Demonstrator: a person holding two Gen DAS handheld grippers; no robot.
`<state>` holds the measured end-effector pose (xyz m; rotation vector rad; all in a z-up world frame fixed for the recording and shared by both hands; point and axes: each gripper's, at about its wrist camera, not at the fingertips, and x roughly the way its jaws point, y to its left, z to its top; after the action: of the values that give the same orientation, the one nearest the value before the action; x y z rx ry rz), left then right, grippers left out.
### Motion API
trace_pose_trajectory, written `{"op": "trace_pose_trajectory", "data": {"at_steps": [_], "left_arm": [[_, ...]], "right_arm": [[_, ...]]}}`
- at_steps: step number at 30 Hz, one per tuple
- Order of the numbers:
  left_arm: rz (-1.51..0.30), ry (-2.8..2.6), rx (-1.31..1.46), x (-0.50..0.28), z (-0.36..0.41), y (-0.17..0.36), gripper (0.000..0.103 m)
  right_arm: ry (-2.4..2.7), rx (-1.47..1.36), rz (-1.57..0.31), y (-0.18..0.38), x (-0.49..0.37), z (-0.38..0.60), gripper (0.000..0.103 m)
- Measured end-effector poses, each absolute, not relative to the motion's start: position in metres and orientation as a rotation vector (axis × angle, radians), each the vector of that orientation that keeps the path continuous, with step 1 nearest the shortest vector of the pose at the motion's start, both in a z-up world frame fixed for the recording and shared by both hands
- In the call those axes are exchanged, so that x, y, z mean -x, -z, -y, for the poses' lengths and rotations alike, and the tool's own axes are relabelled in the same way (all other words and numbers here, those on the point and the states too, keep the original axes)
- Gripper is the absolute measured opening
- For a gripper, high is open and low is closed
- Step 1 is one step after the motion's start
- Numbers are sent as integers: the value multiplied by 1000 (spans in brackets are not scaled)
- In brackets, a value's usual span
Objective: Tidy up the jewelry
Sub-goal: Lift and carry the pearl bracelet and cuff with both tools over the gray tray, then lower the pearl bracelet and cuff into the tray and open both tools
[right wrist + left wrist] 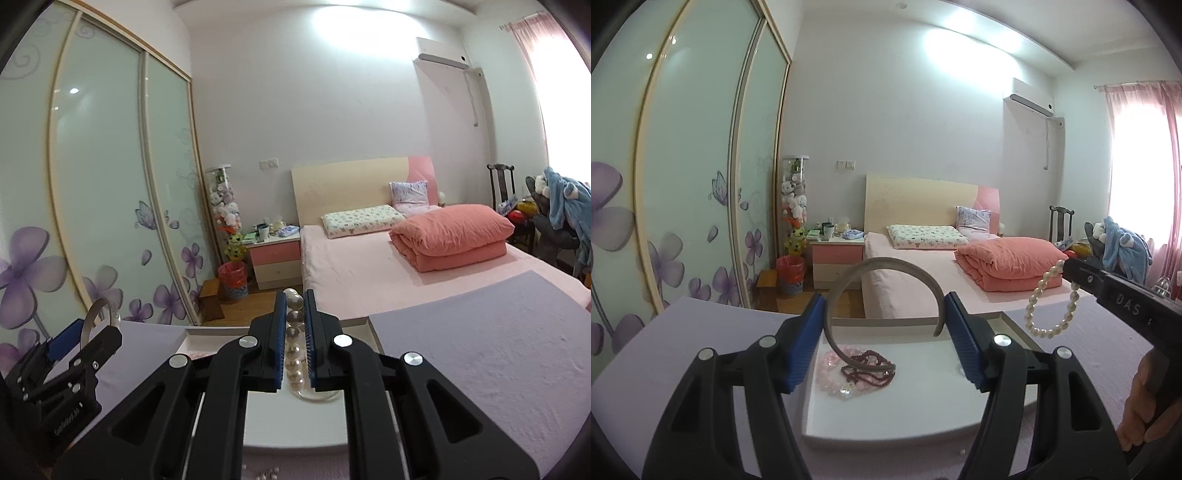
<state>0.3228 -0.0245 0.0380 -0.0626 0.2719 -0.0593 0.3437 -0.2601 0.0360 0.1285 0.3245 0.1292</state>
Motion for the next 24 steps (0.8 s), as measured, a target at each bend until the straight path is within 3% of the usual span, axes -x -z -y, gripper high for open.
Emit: {"op": "trace_pose_trajectory", "data": {"at_steps": [24], "left_arm": [[-455, 57, 56, -415, 20, 25, 64]], "right_arm": [[-71, -125, -582, 22, -420, 238, 11]]}}
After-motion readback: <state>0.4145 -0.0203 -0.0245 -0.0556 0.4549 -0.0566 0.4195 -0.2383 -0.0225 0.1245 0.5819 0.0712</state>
